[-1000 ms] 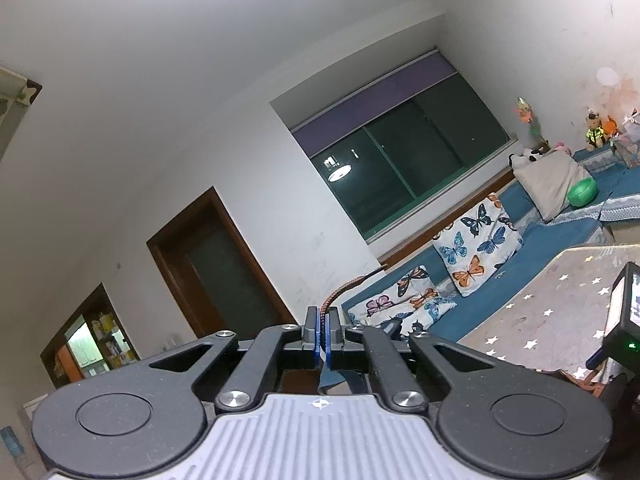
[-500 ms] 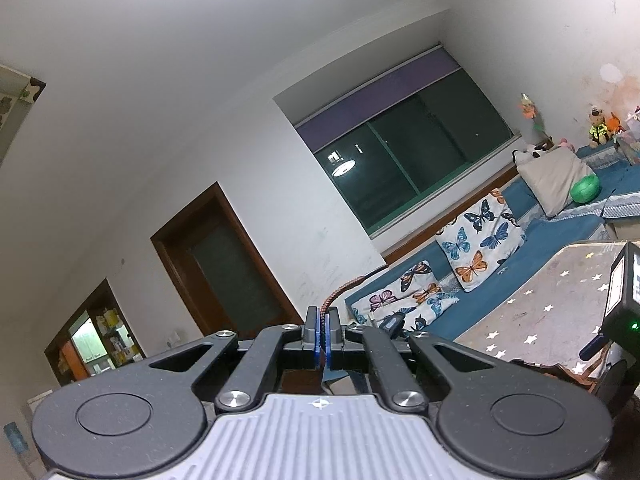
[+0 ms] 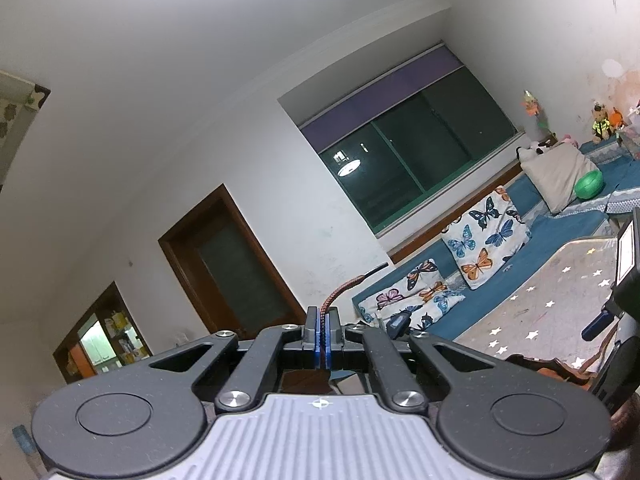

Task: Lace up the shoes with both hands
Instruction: 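Pull the lace end up and away from the shoe with the left gripper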

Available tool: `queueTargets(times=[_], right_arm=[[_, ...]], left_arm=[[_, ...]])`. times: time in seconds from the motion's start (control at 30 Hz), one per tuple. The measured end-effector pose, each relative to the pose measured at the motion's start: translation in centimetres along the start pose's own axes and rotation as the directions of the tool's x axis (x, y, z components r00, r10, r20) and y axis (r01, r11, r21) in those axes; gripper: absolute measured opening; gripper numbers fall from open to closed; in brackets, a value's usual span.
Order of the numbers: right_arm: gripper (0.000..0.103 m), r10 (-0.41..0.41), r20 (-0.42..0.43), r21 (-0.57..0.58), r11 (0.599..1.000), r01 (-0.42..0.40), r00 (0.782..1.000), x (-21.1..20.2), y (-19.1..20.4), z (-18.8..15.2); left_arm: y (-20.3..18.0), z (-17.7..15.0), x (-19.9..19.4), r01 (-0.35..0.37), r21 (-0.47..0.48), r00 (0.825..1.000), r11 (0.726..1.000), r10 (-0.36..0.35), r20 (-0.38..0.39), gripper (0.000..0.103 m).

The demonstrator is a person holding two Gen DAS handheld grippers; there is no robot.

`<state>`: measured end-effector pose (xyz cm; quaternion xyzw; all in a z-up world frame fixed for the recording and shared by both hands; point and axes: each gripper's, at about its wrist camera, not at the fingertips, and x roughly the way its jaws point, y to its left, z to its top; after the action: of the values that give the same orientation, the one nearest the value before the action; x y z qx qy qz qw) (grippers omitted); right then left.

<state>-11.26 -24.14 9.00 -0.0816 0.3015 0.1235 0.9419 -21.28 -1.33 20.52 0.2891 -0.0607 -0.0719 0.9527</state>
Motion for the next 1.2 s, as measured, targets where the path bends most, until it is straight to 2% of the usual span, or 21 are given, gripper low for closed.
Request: queueTargets(times=[0.47, 0.8, 1.2], right_arm=[[0.103, -0.045, 0.08, -0.001, 0.999, 0.046, 0.996, -5.4, 0.5, -1.4], [0.103, -0.041, 0.13, -0.044, 0.998, 0.047, 0.991, -8.3, 1.7, -2.4], [0.103, -0.055, 0.105, -0.04, 0.997, 0.059, 0.993, -7.5, 0.9, -2.3]], left_arm=[[-1.4, 0.0, -3.5, 0.007, 0.005, 1.0, 1.0, -0.007, 0.022, 0.002], [-2.7, -0.1, -6.2, 0.004, -0.015, 1.0, 1.0, -0.004, 0.015, 0.002], [-1.7, -0.3, -5.5, 0.011, -0.039, 1.0, 0.999, -0.01, 0.024, 0.002]])
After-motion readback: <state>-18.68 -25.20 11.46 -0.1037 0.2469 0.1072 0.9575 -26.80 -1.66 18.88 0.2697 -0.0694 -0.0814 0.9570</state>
